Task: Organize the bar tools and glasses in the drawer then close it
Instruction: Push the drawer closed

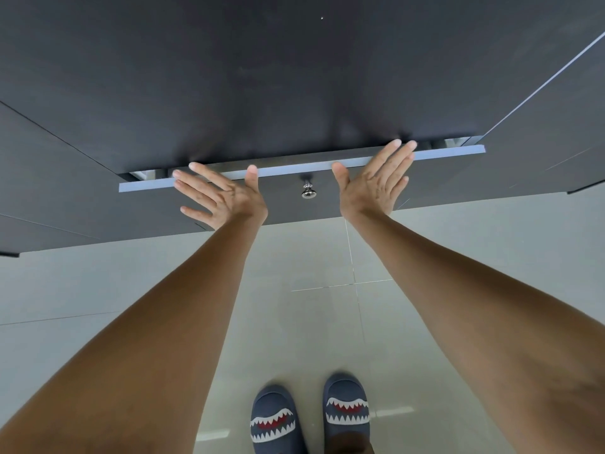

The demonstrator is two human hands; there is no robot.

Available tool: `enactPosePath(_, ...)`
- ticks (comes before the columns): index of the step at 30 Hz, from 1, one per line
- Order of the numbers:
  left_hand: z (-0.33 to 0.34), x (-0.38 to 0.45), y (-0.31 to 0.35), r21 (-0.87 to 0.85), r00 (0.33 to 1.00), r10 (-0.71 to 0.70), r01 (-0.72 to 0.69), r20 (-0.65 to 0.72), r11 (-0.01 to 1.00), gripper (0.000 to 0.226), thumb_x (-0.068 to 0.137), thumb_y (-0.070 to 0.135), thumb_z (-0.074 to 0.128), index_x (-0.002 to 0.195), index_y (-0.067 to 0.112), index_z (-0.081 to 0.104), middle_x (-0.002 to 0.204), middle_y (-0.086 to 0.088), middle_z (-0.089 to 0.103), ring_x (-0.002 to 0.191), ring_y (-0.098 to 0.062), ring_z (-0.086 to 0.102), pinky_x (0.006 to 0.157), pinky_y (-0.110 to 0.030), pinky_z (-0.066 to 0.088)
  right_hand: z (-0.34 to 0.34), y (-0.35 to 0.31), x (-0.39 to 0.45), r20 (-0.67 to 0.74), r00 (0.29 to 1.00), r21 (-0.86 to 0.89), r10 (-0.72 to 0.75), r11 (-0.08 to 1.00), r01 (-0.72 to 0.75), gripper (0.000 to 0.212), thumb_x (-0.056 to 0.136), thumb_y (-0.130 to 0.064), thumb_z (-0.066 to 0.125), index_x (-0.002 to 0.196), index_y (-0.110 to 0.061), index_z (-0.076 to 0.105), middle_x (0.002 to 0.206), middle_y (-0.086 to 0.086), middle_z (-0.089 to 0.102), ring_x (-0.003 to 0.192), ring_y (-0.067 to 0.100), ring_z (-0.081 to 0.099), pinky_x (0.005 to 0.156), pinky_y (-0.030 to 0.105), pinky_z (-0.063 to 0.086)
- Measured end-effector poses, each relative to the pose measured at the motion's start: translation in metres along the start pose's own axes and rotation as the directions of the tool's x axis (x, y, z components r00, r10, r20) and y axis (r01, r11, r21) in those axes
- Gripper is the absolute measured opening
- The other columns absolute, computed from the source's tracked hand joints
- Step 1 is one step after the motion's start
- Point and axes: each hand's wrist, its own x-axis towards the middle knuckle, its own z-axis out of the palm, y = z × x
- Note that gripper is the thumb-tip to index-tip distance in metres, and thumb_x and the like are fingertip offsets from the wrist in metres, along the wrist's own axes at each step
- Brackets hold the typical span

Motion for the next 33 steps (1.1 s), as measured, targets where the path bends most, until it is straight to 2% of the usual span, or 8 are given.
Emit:
enactPosePath(8, 0.004, 0.005, 0.014, -0.084, 0.993, -0.094, 0.088, -0.072, 0.993, 0.109, 0.081, 0.078, 0.029, 0.151, -0.001, 0.005, 0.162, -0.017, 0.006, 0.151, -0.027, 0.006, 0.118, -0.051, 0.017, 0.000, -0.012, 0.004, 0.009, 0.997, 0.095, 0.073, 0.993, -0.073, 0.108, 0.083, -0.073, 0.034, 0.147, 0.003, -0.007, 0.159, 0.021, -0.008, 0.148, 0.033, -0.005, 0.120, 0.044, 0.015)
enactPosePath(13, 0.002, 0.003, 0.015, -0.111, 0.994, -0.089, 0.082, -0.065, 0.991, 0.109, 0.081, 0.077, 0.029, 0.150, -0.004, 0.005, 0.161, -0.019, 0.005, 0.151, -0.026, 0.008, 0.115, -0.047, 0.030, 0.000, -0.015, 0.006, 0.019, 0.995, 0.142, 0.101, 0.985, -0.103, 0.109, 0.083, -0.073, 0.035, 0.147, 0.003, -0.010, 0.159, 0.020, -0.010, 0.148, 0.031, -0.005, 0.120, 0.045, 0.013)
enactPosePath(21, -0.006, 0.003, 0.010, -0.191, 0.998, 0.027, -0.014, 0.065, 0.982, 0.105, 0.090, 0.067, 0.032, 0.147, -0.010, -0.010, 0.158, -0.025, -0.013, 0.150, -0.030, -0.004, 0.116, -0.046, 0.028, 0.001, -0.021, 0.010, 0.033, 0.989, 0.249, 0.143, 0.957, -0.147, 0.113, 0.081, -0.071, 0.043, 0.146, 0.005, -0.010, 0.158, 0.022, -0.011, 0.148, 0.033, -0.005, 0.120, 0.042, 0.014)
enactPosePath(25, -0.013, 0.003, 0.000, -0.213, 0.985, 0.124, -0.095, 0.124, 0.972, 0.103, 0.091, 0.064, 0.034, 0.146, -0.008, -0.015, 0.158, -0.023, -0.020, 0.150, -0.027, -0.008, 0.118, -0.046, 0.020, 0.000, -0.015, 0.013, 0.091, 0.992, 0.264, 0.093, 0.958, -0.114, 0.113, 0.083, -0.069, 0.044, 0.145, 0.006, -0.014, 0.157, 0.023, -0.016, 0.148, 0.034, -0.008, 0.119, 0.042, 0.012)
enactPosePath(30, -0.031, 0.003, -0.017, -0.161, 0.939, 0.234, -0.198, 0.250, 0.967, 0.092, 0.096, 0.055, 0.032, 0.147, -0.005, -0.016, 0.158, -0.019, -0.024, 0.151, -0.027, 0.001, 0.119, -0.048, 0.019, -0.011, 0.005, 0.010, 0.176, 0.984, 0.197, -0.032, 0.980, -0.003, 0.100, 0.091, -0.061, 0.038, 0.145, 0.003, -0.015, 0.157, 0.021, -0.018, 0.147, 0.033, -0.011, 0.119, 0.045, 0.010)
enactPosePath(33, -0.052, -0.001, -0.022, -0.114, 0.906, 0.272, -0.248, 0.324, 0.962, 0.083, 0.099, 0.050, 0.028, 0.149, -0.002, -0.014, 0.159, -0.016, -0.022, 0.150, -0.027, -0.006, 0.119, -0.049, 0.017, -0.030, 0.008, 0.007, 0.244, 0.968, 0.158, -0.054, 0.987, 0.015, 0.090, 0.095, -0.054, 0.034, 0.147, 0.001, -0.015, 0.159, 0.018, -0.017, 0.147, 0.032, -0.011, 0.119, 0.046, 0.011)
